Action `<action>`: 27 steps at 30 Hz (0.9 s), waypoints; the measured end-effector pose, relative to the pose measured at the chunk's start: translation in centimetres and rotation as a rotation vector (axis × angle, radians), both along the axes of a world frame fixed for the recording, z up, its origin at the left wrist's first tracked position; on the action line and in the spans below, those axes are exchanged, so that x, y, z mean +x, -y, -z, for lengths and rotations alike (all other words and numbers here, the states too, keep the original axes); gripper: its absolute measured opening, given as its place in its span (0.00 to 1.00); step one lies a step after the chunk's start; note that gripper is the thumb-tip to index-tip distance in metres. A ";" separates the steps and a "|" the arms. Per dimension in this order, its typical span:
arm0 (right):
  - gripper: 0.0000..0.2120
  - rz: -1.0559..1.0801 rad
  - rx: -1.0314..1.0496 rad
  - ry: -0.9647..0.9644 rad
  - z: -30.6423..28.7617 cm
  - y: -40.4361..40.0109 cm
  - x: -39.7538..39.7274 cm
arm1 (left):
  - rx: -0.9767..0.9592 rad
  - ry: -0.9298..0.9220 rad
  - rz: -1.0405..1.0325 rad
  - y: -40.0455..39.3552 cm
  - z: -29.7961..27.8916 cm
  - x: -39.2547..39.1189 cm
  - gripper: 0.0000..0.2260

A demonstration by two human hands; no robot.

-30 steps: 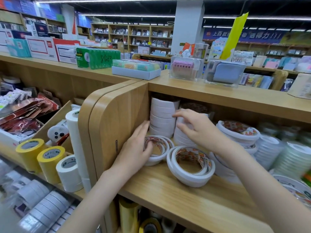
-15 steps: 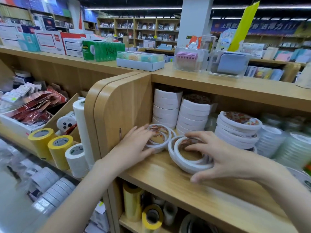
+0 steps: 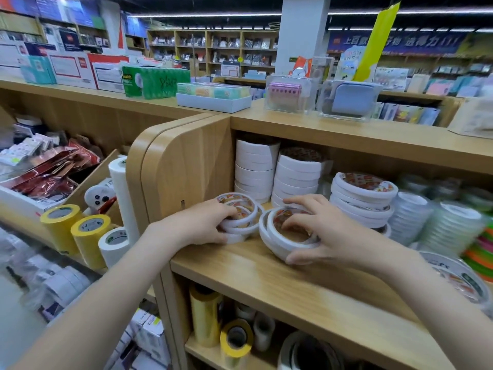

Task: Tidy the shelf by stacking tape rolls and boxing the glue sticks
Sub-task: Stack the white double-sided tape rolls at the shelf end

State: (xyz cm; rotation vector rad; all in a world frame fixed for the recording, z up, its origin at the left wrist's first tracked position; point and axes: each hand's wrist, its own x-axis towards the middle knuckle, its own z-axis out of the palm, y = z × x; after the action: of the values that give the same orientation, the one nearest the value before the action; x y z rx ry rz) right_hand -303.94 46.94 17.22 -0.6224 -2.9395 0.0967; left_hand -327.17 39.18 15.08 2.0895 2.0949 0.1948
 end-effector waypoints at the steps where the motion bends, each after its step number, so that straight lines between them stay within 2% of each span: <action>1: 0.25 -0.002 0.034 -0.012 0.1 0.0 -0.2 | 0.025 -0.010 -0.004 0.0 0.1 0.1 0.07; 4: 0.21 0.047 0.146 -0.002 0.2 -0.5 -0.7 | 0.120 0.037 -0.028 0.4 0.2 0.3 0.04; 9: 0.21 0.049 0.084 -0.195 -0.2 -0.4 -0.4 | 0.263 0.420 -0.118 2.3 -0.8 1.1 0.03; 13: 0.20 0.053 0.112 -0.222 0.2 -0.3 -1.1 | 0.334 0.714 -0.196 3.6 -1.8 1.7 0.05; 16: 0.22 -0.018 0.028 -0.375 0.1 0.1 -2.0 | 0.313 0.903 -0.155 4.6 -2.6 2.1 0.07; 18: 0.21 -0.059 0.056 -0.443 -0.3 0.2 -2.9 | 0.295 0.968 -0.092 5.0 -3.1 2.2 0.09; 20: 0.19 -0.057 0.074 -0.461 -0.8 -0.3 -3.6 | 0.296 0.937 -0.072 4.8 -3.2 2.1 0.09; 22: 0.18 -0.091 -0.016 -0.451 -1.1 -0.5 -4.2 | 0.317 0.841 -0.083 4.2 -2.6 1.8 0.08; 25: 0.15 -0.189 -0.040 -0.360 0.3 -0.5 -5.0 | 0.400 0.665 -0.128 3.2 0.0 1.9 0.08; 27: 0.09 -0.199 0.013 -0.296 1.6 -0.2 -5.3 | 0.477 0.567 -0.171 3.0 2.2 2.1 0.07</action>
State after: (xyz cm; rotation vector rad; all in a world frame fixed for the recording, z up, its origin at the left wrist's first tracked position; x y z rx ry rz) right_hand -309.25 47.13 15.59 -0.2822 -2.7015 0.1732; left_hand -325.11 36.16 12.90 1.7522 1.9797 1.2544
